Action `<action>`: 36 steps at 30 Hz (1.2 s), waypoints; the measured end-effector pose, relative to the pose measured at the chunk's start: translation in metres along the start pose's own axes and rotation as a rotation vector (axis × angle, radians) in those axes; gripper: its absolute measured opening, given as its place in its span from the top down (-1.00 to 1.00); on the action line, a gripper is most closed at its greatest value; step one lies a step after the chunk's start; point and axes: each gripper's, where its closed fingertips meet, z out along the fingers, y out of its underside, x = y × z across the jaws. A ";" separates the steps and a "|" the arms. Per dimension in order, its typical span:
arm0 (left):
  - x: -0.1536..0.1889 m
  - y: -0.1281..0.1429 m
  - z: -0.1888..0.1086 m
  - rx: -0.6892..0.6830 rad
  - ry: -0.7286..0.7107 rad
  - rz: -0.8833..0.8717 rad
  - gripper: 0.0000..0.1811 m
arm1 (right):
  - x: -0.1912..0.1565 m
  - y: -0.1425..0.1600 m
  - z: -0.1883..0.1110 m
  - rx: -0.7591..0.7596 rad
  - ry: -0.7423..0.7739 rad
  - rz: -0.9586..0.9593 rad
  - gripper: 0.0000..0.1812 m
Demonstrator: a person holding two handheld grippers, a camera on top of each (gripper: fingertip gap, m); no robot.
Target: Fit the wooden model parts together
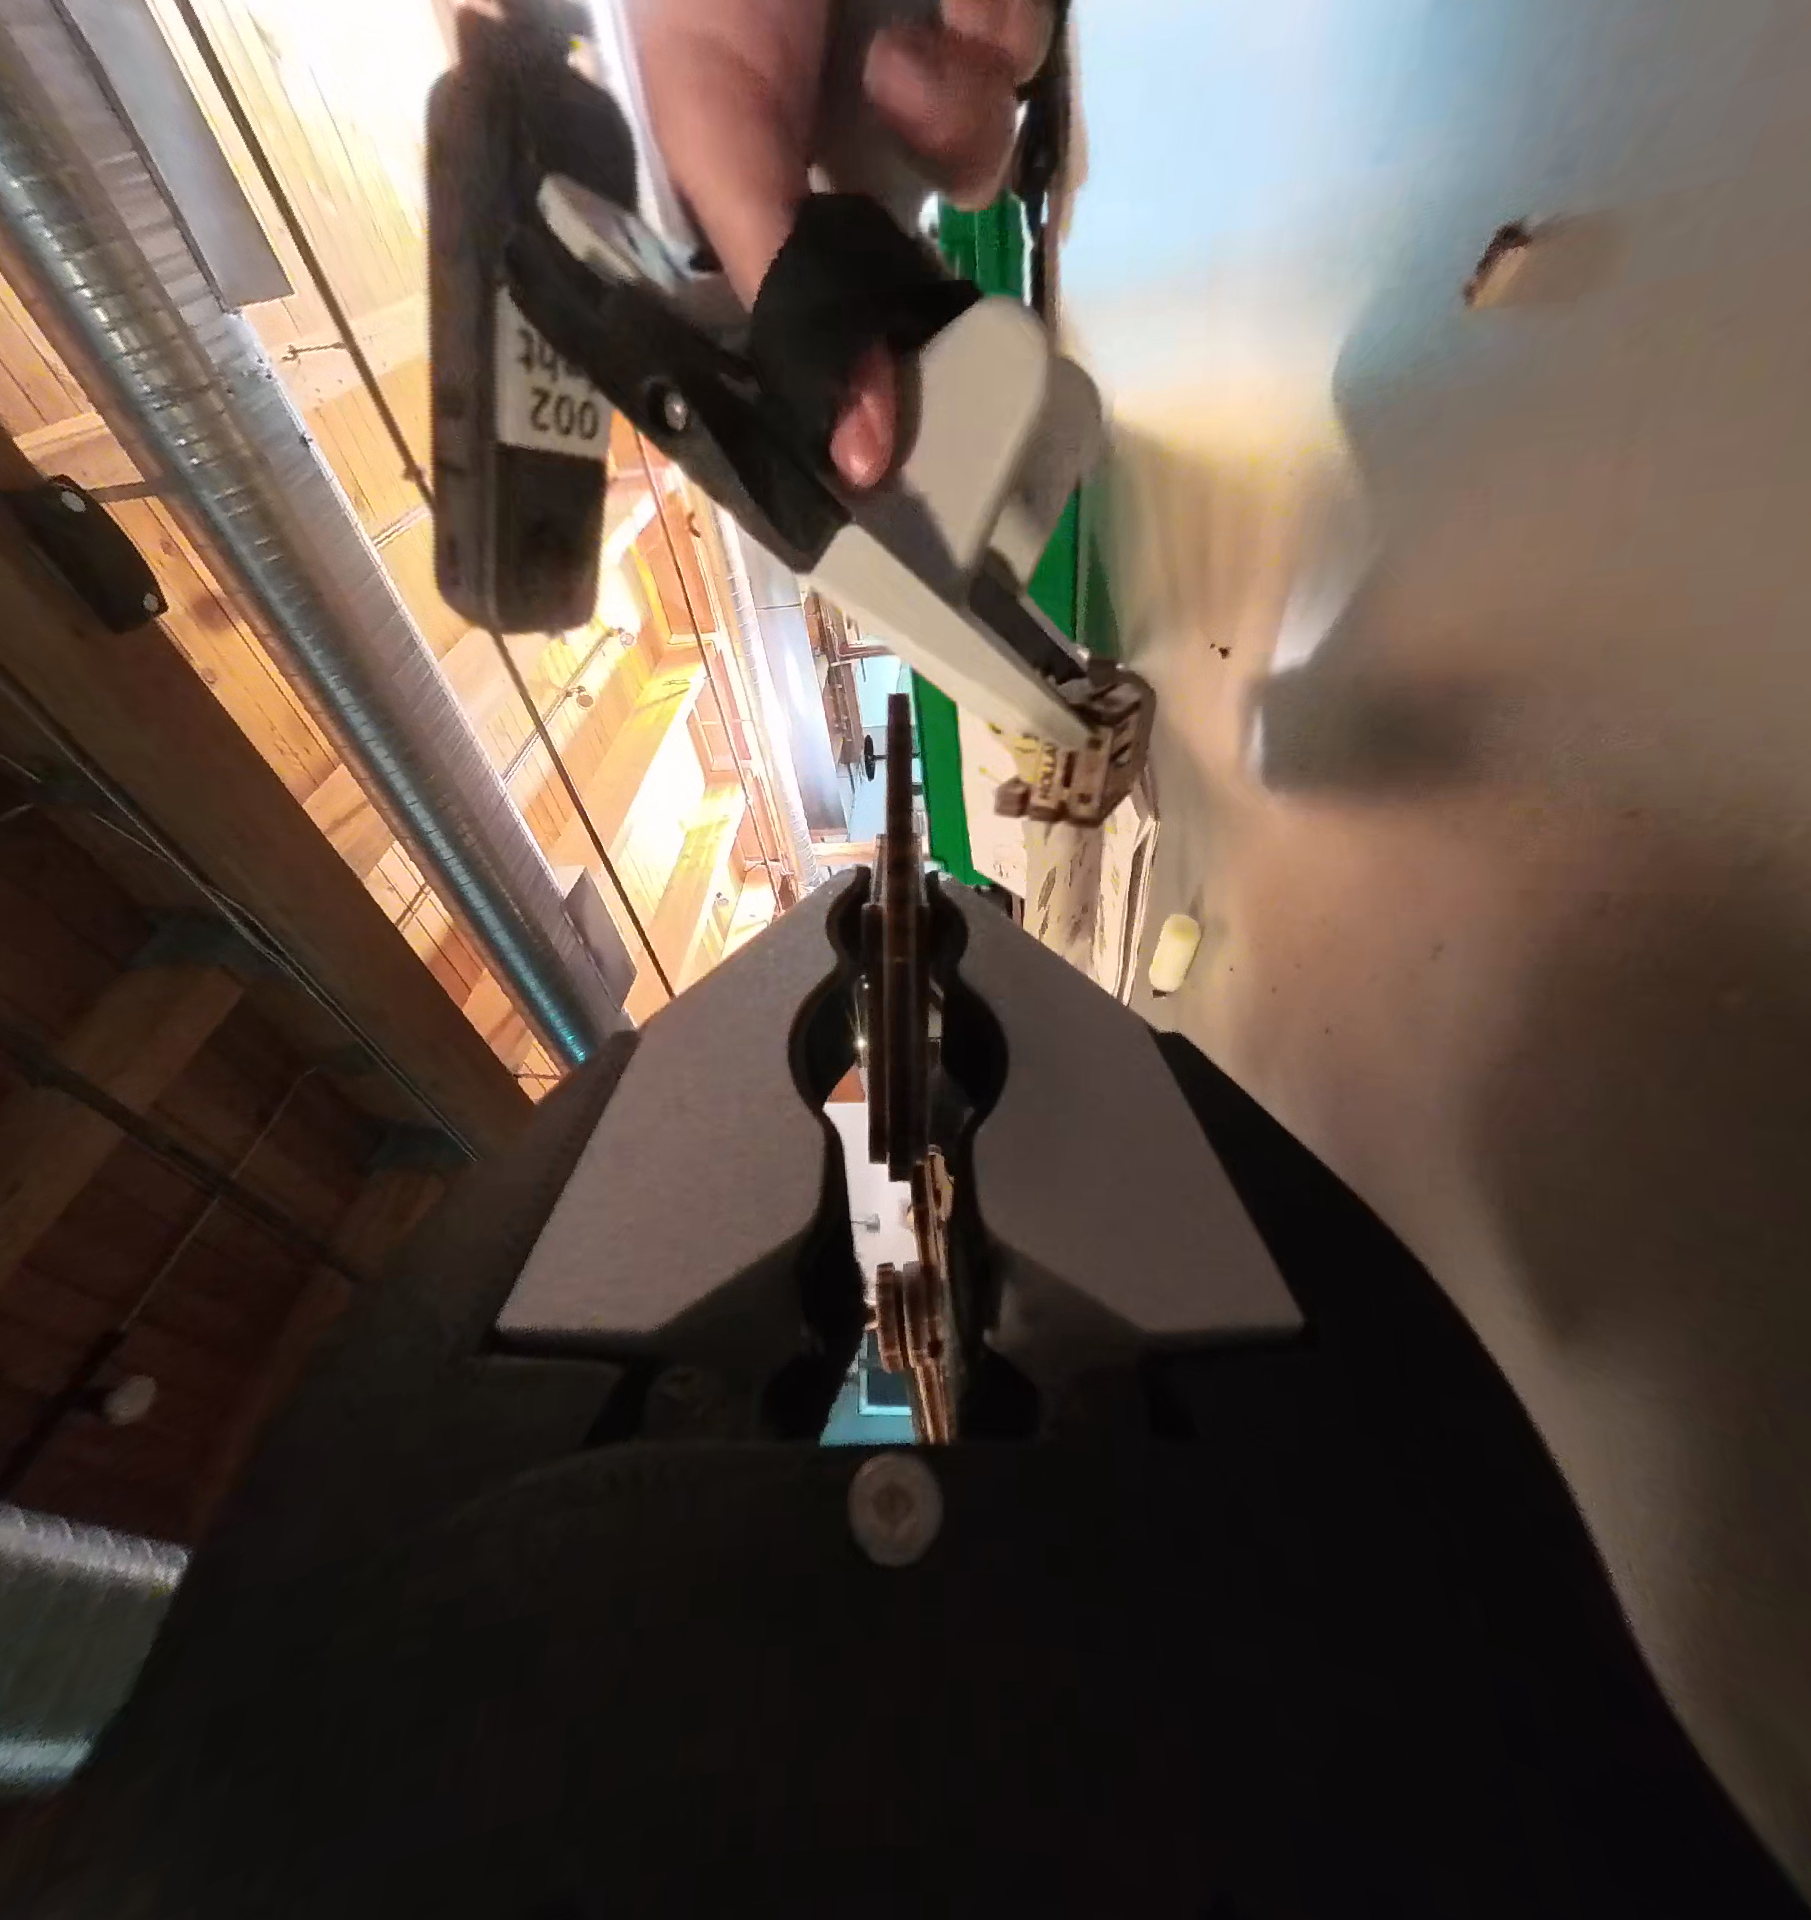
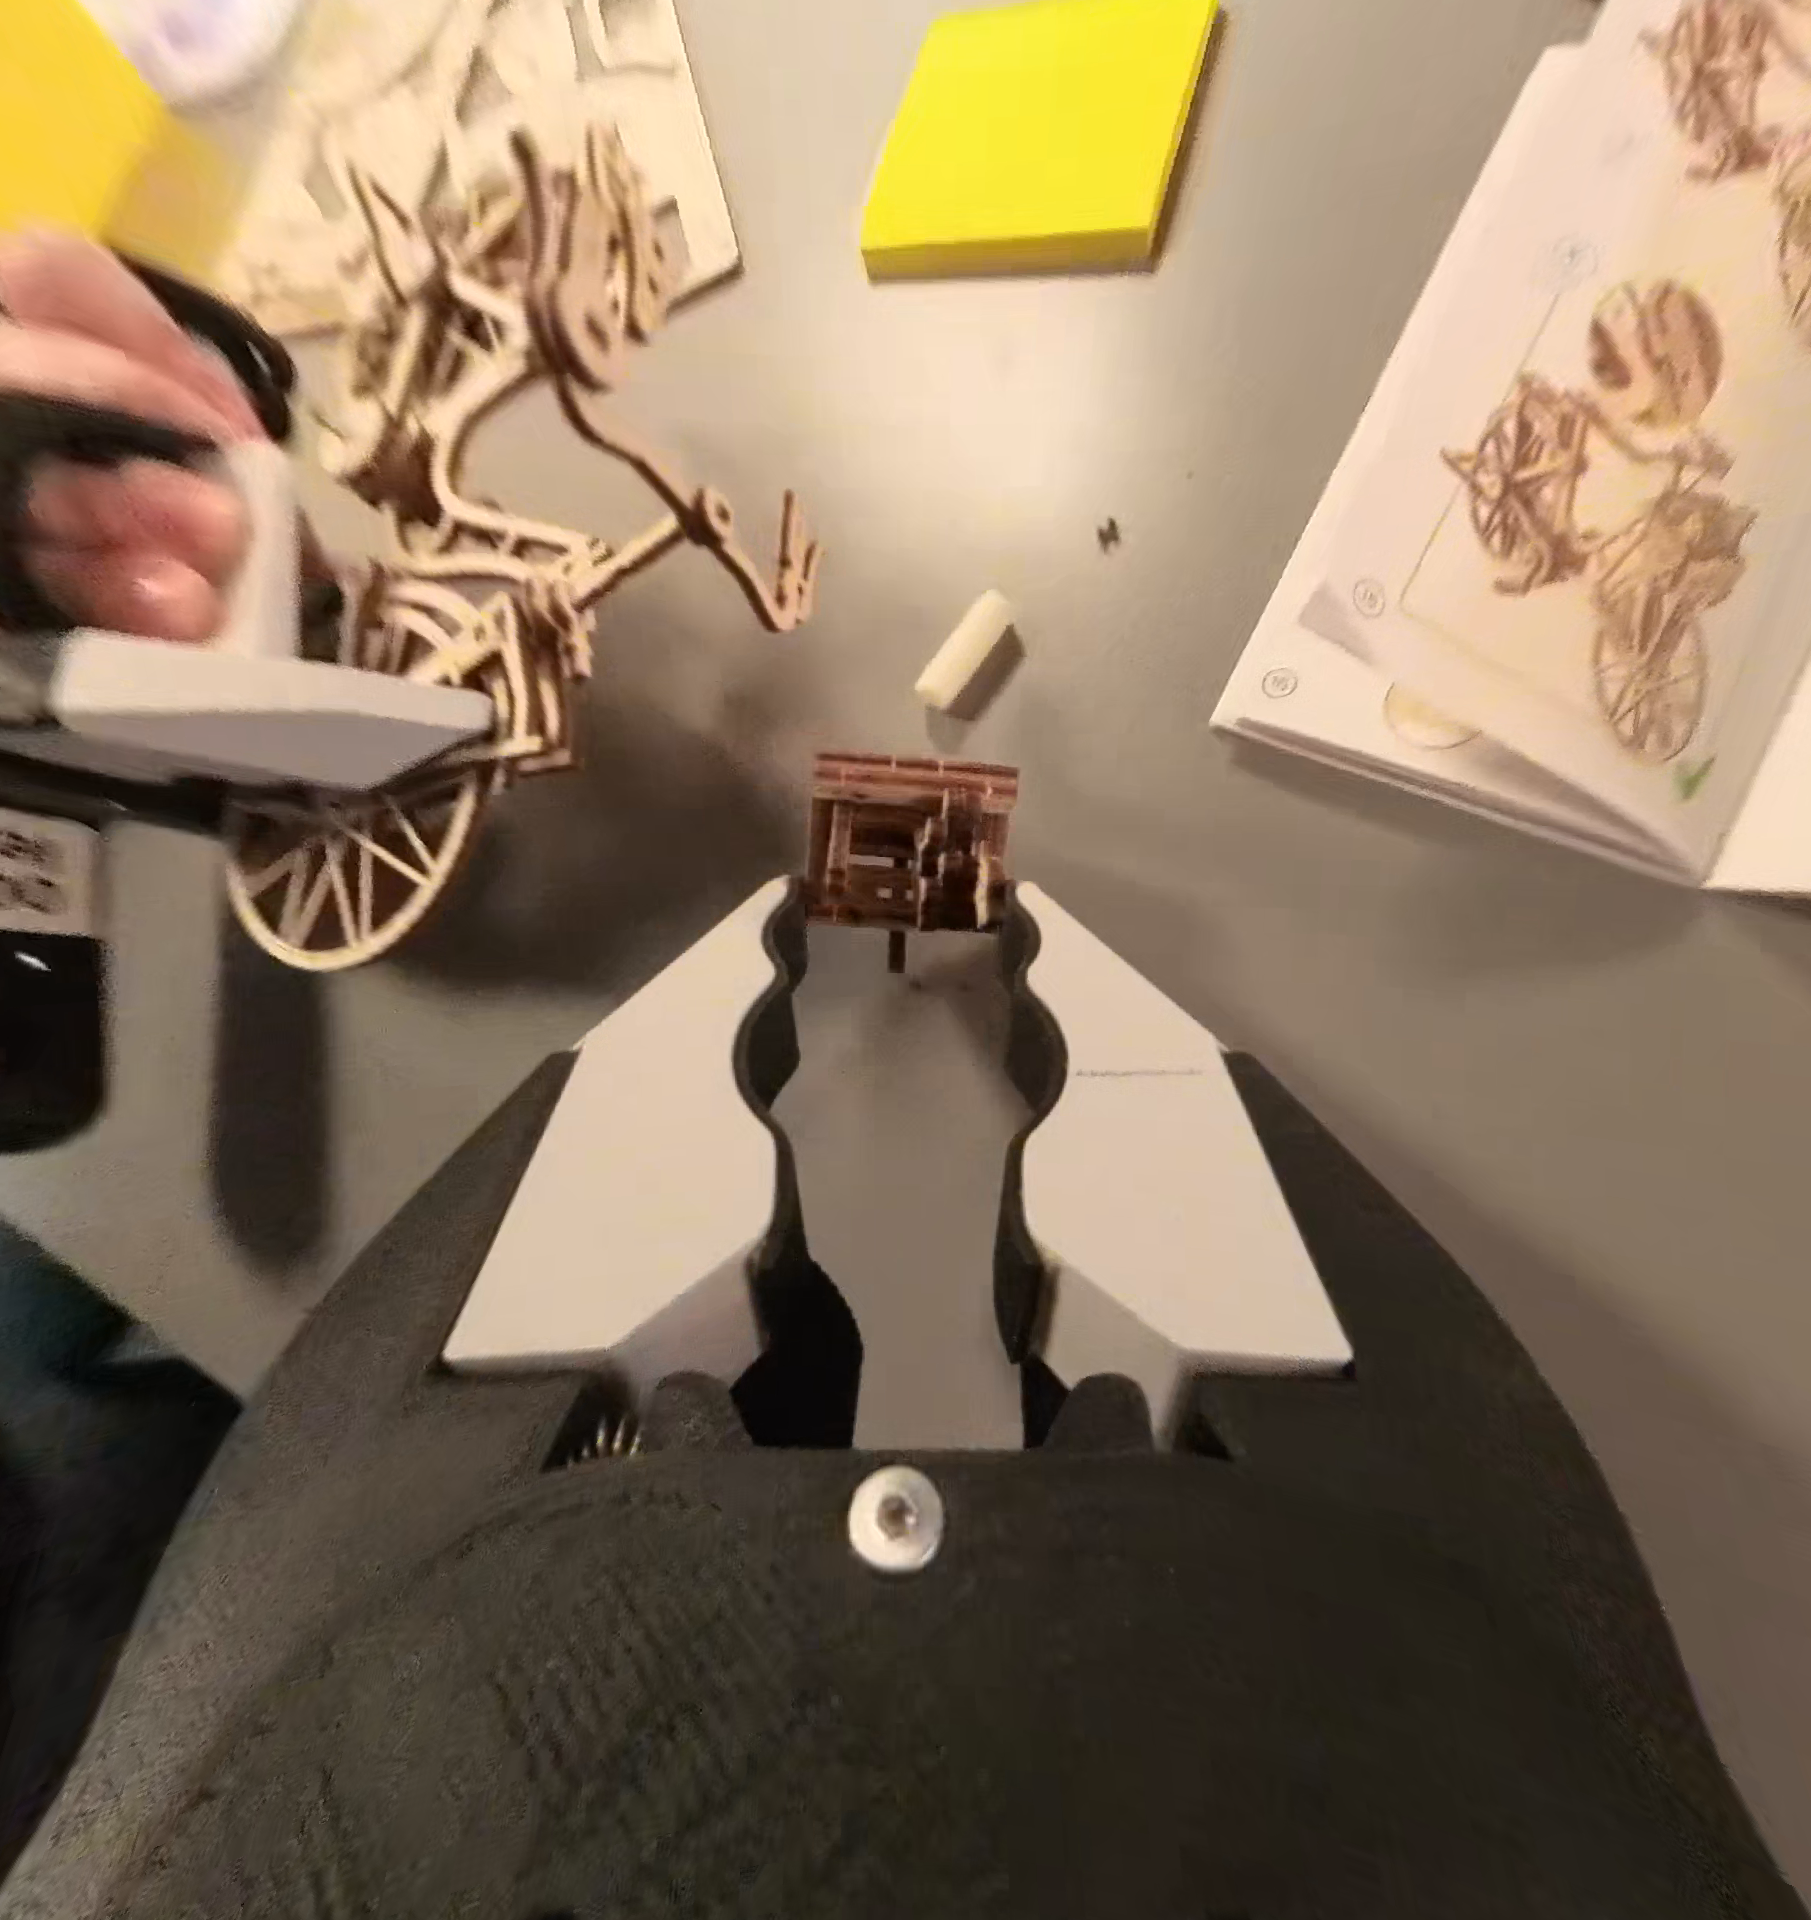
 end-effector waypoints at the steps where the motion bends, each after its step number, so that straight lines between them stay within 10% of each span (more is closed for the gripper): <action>1: 0.001 0.000 0.000 0.001 0.003 0.002 0.92 | 0.001 0.002 0.001 -0.034 0.035 -0.054 0.62; 13: -0.006 -0.001 0.000 0.005 -0.025 -0.018 0.92 | -0.003 -0.005 -0.008 -0.012 0.027 -0.175 0.37; 24: -0.019 -0.026 -0.007 0.098 -0.099 -0.002 0.92 | -0.077 -0.034 -0.036 0.160 -0.672 0.296 0.69; 36: -0.020 -0.029 -0.007 0.106 -0.103 0.007 0.92 | -0.077 -0.033 -0.028 0.154 -0.749 0.390 0.99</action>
